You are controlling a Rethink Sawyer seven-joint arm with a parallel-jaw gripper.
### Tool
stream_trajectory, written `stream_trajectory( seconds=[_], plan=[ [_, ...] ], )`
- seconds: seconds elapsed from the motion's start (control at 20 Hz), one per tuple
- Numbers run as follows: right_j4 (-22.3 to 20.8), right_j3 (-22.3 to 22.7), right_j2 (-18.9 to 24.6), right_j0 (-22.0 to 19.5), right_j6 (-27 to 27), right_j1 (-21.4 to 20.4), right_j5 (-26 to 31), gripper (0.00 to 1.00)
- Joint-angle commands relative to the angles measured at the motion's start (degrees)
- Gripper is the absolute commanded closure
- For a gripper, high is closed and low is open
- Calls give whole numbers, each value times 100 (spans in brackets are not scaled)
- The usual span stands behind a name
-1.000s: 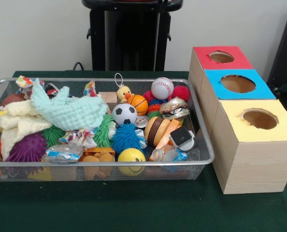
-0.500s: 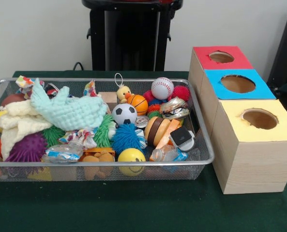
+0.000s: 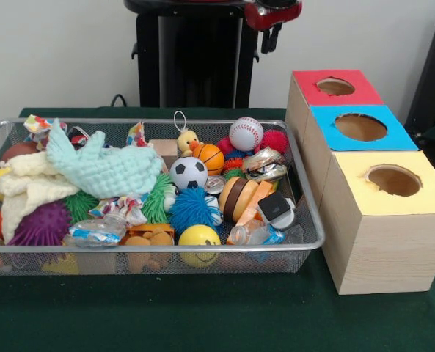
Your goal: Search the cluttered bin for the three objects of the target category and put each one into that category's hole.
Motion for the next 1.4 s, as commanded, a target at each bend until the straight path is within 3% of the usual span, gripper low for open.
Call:
stream_trajectory(
  seconds=[0.05, 0.25, 0.45, 0.95, 1.4],
  plan=[
    [491, -1410, 813, -270, 800, 639, 594, 100],
    [487, -1468, 790, -301, 838, 771, 511, 100],
    [461, -1199, 521, -142, 1111, 455, 273, 100],
    [51, -344, 486, -649, 1048, 79, -407, 100],
    [-10, -239, 557, -838, 993, 55, -500, 100]
  ],
)
